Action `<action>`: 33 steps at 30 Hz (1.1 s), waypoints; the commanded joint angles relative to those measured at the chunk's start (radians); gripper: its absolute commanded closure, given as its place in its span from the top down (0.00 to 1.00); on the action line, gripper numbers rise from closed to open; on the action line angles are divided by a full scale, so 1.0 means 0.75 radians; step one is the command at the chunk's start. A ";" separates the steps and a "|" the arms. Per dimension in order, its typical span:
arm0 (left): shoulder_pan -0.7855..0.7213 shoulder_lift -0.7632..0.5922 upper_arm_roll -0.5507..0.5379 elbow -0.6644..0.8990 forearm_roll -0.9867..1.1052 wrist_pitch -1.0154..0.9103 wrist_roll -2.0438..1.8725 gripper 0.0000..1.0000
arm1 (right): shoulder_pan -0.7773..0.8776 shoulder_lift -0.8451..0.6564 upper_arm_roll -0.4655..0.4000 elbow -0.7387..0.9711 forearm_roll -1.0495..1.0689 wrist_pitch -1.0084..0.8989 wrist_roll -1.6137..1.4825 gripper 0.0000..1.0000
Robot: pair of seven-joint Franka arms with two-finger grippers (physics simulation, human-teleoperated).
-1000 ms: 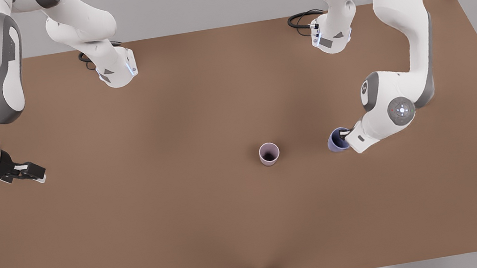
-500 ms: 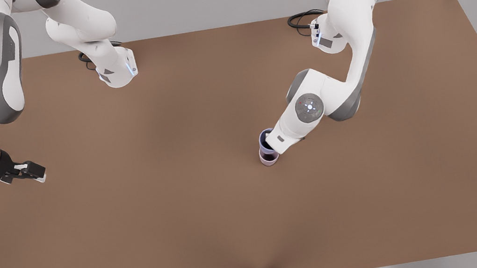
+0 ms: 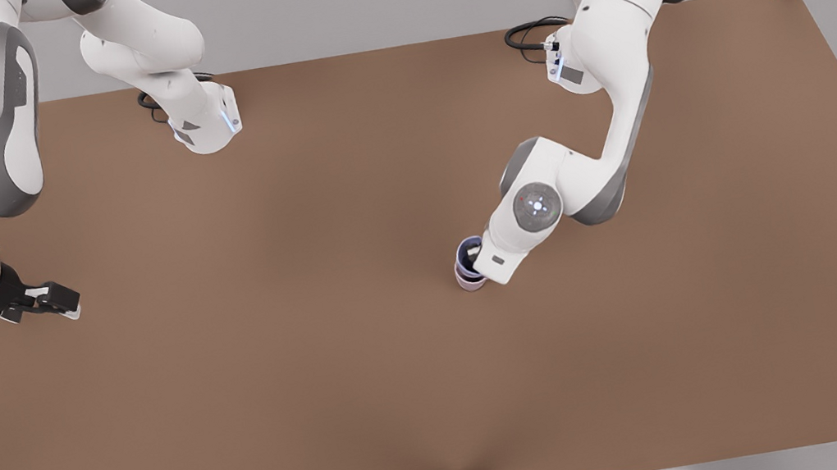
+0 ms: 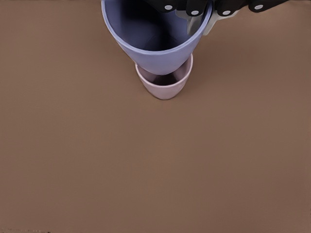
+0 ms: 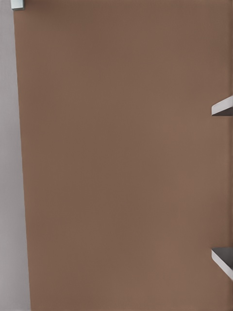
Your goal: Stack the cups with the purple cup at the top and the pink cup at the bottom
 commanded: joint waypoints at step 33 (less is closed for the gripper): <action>0.012 -0.036 0.170 0.219 0.013 -0.299 0.214 1.00 | 0.000 -0.001 0.000 0.001 0.001 0.000 -0.016 1.00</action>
